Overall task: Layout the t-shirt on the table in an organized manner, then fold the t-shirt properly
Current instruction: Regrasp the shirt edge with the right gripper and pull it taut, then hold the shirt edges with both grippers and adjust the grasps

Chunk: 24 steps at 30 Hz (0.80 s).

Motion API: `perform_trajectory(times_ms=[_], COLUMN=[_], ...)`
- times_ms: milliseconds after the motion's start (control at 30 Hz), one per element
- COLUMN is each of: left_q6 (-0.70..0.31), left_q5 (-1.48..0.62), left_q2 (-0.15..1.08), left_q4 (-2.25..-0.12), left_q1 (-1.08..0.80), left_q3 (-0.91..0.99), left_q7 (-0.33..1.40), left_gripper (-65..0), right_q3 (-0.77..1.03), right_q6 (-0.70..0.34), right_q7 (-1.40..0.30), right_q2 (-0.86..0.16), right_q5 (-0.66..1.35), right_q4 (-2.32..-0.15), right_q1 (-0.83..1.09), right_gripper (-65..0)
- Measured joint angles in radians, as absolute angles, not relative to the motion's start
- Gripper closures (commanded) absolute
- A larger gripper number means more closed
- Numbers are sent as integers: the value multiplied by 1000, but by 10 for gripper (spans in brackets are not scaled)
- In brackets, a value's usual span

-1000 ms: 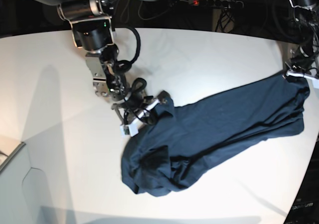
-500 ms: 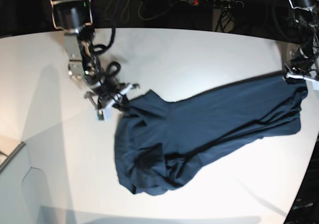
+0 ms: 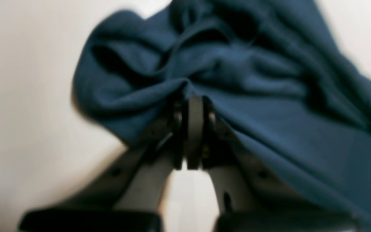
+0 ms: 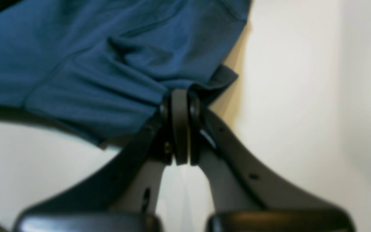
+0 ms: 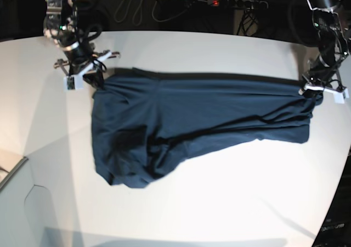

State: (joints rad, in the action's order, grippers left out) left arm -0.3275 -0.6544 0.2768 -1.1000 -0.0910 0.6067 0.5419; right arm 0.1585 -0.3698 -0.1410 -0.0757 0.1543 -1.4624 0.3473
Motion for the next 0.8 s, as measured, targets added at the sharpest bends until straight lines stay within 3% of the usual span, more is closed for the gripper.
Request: perform_trajectory(times_ms=[300,567,700,800], left_q6=[-325,-321,-316,-316], left_q5=[-656,-655,-647,-647], left_q2=[217,155,165,169], left_q4=[-1251,-1435,-1463,-1467], left_q1=[-142,-311,-367,-374], left_q3=[609,612,614,614], left_q7=[657,652,647,643], left_gripper=[-1,-5,-6,-63], right_q3=[170,173,177,175], right_q6=[-370,-371,-370,-371], right_q7=[-146,-204,-202,-208], right_q2=[-47,-52,-69,-70], right_q5=[154,149,149,149], right_q4=[-1468,-1470,-1472,-1472], right_q1=[425,426,424,424], right_gripper=[0,-209,-256,-259])
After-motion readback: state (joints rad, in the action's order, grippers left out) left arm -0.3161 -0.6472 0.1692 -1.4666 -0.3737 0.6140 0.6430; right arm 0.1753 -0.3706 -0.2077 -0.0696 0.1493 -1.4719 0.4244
